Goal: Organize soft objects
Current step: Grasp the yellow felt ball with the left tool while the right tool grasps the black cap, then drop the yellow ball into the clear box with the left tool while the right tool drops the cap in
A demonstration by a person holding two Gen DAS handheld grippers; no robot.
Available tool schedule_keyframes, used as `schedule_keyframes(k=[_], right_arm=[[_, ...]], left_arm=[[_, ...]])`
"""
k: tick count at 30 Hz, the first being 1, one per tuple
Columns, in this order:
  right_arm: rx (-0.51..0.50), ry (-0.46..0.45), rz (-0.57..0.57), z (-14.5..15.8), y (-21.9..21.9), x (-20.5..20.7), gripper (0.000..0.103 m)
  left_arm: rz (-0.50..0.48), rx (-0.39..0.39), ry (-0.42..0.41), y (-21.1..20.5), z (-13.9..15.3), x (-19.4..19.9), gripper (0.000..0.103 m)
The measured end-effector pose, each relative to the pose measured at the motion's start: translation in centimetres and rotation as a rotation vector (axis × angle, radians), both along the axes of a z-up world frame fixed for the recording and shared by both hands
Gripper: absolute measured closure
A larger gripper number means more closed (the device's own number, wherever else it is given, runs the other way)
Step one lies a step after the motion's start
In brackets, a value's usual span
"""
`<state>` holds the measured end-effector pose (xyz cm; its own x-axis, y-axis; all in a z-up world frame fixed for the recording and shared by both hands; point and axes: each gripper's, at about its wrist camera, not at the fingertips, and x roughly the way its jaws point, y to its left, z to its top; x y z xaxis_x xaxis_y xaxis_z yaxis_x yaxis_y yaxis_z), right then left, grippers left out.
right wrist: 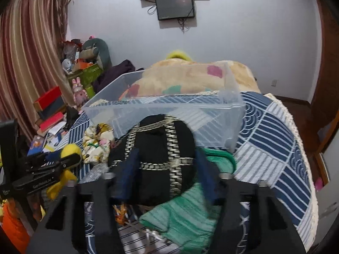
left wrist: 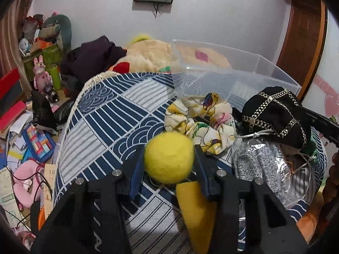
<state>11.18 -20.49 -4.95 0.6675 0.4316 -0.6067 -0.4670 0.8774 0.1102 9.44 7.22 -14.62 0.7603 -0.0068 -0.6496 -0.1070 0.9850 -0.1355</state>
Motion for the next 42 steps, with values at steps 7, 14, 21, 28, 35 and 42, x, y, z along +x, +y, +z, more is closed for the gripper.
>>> schedule_keyframes(k=[7, 14, 21, 28, 35, 42], right_arm=[[0.034, -0.018, -0.01, 1.1, -0.8, -0.3, 0.09], [0.041, -0.168, 0.003, 4.6, -0.4, -2.8, 0.093], [0.078, -0.248, 0.0, 7.3, -0.3, -2.9, 0.093], [0.125, -0.288, -0.033, 9.0, -0.4, -0.8, 0.093], [0.143, -0.336, -0.051, 10.3, 0.7, 0.9, 0.095], [0.045, -0.267, -0.02, 8.6, 2.0, 2.4, 0.095]], left_arm=[[-0.004, 0.029, -0.072, -0.4, 2.3, -1.2, 0.058], [-0.018, 0.046, -0.149, -0.8, 5.1, -1.8, 0.058], [-0.056, 0.061, -0.219, -1.4, 8.2, -1.1, 0.058], [-0.103, 0.039, -0.253, -1.7, 10.8, 1.7, 0.058], [-0.143, 0.053, -0.213, -2.1, 11.3, 6.0, 0.058], [-0.164, 0.06, -0.106, -2.7, 9.5, 10.0, 0.058]])
